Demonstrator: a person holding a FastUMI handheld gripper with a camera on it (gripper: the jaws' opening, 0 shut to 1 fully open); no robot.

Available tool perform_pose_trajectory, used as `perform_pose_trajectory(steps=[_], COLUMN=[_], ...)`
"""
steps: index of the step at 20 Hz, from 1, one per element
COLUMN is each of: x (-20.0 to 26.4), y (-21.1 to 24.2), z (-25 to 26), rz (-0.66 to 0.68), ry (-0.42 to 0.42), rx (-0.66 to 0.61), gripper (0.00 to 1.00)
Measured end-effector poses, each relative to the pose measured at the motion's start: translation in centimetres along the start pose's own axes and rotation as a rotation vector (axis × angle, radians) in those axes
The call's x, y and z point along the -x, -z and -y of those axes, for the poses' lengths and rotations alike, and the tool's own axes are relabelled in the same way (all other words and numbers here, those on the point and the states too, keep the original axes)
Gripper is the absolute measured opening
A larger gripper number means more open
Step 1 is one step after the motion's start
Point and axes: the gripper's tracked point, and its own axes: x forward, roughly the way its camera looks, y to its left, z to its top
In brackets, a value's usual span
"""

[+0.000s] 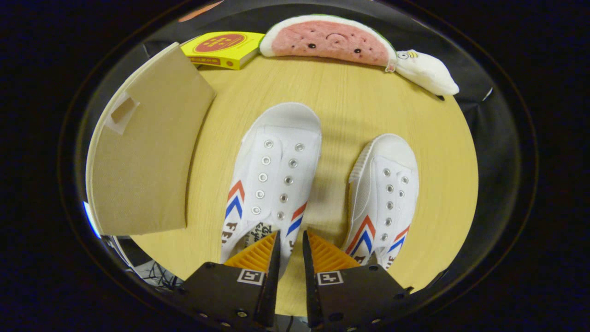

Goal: Open the storage box then place both shoes into the box .Put the left shoe in first, then the right shoe, with the right side of both shoes facing outward in a uniform manner.

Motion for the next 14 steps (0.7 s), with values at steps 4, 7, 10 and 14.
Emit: perform_pose_trajectory(steps=[4, 7, 10, 14], x=[-0.1, -0.1, 0.3, 2.3], y=[-0.4, -0.1, 0.1, 0.4], z=[-0.7, -1.0, -1.2, -1.7], rz=[0.01, 0.018, 0.026, 0.055], ry=[-0.072, -0.145, -0.221, -0.273], rx=[-0.057, -0.124, -0.147, -0.15], gripper=[0.06, 0.0, 0.0, 0.0])
